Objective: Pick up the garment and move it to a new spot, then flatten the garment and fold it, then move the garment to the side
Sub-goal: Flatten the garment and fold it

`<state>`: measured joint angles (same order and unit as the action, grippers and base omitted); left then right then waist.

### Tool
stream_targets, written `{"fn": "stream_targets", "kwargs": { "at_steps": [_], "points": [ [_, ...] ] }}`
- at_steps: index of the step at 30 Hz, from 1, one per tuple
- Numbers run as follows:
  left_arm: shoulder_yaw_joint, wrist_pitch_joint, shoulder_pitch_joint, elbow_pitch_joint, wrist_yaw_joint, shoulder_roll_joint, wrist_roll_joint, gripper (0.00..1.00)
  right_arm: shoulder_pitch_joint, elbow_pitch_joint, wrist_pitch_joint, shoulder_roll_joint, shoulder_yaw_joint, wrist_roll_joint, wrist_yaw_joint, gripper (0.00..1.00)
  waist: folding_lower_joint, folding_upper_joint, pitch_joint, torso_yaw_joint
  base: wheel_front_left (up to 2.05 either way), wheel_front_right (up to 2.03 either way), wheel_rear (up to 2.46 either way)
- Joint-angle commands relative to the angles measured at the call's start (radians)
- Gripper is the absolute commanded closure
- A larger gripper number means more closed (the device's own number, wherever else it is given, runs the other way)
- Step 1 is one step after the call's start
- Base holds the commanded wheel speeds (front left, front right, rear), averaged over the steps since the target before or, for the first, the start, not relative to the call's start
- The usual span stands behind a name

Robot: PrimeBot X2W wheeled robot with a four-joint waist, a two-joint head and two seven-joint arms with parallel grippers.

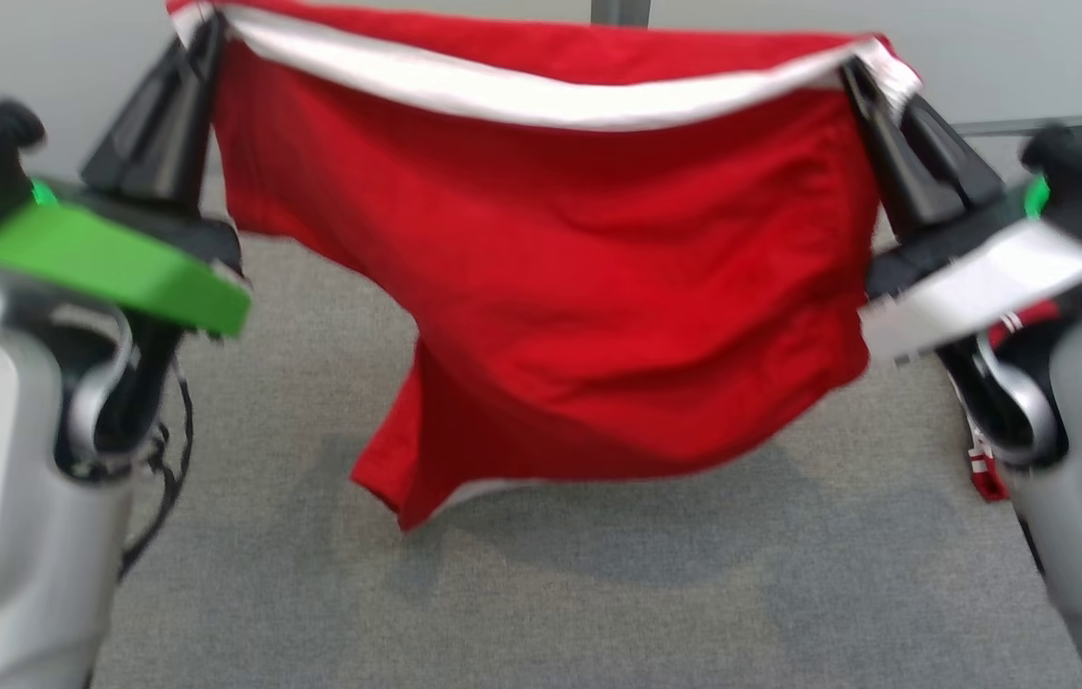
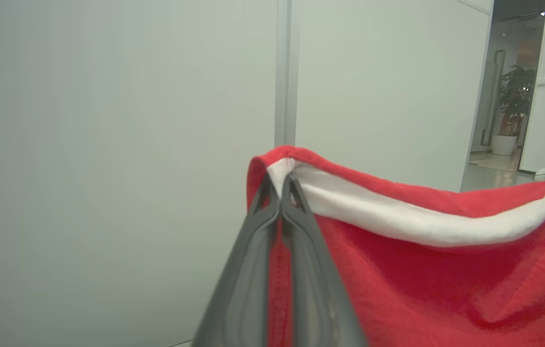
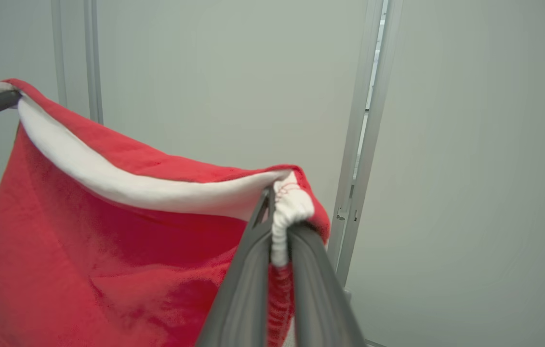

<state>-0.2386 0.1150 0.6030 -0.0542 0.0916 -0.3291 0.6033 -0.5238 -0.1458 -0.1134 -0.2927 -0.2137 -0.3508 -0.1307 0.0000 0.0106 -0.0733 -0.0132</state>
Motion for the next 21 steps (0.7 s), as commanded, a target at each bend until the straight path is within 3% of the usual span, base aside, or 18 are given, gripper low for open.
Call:
{"fn": "stream_targets", "kwargs": {
  "at_steps": [1,5,12,16,21],
  "points": [
    [0.002,0.003,0.036,0.021,0.005,-0.005,0.005,1.0,-0.043,0.018,0.001,-0.007,-0.009,0.003,0.0,1.0,0.0,-0.0106,-0.053,-0.001,0.0,0.0,0.0],
    [0.016,-0.005,0.231,0.186,0.01,-0.009,-0.017,1.0,-0.281,0.184,0.039,0.019,-0.075,-0.003,0.0,1.0,0.0,-0.0106,-0.131,-0.001,0.0,0.0,0.0],
    [0.028,-0.158,0.482,0.389,0.007,0.029,-0.069,1.0,-0.557,0.507,0.228,0.073,-0.129,0.062,0.0,1.0,0.0,-0.0106,-0.222,-0.025,0.0,0.0,0.0],
    [-0.017,-0.203,0.42,0.453,0.024,0.05,-0.053,1.0,-0.551,0.662,0.285,0.072,-0.202,0.043,0.0,1.0,0.0,-0.0106,-0.247,-0.05,0.0,0.0,0.0],
    [-0.066,-0.258,0.22,0.492,0.034,0.073,-0.004,1.0,-0.465,0.816,0.318,0.034,-0.365,-0.009,0.0,1.0,0.0,-0.0106,-0.263,-0.07,0.0,0.0,0.0]
  ]
}}
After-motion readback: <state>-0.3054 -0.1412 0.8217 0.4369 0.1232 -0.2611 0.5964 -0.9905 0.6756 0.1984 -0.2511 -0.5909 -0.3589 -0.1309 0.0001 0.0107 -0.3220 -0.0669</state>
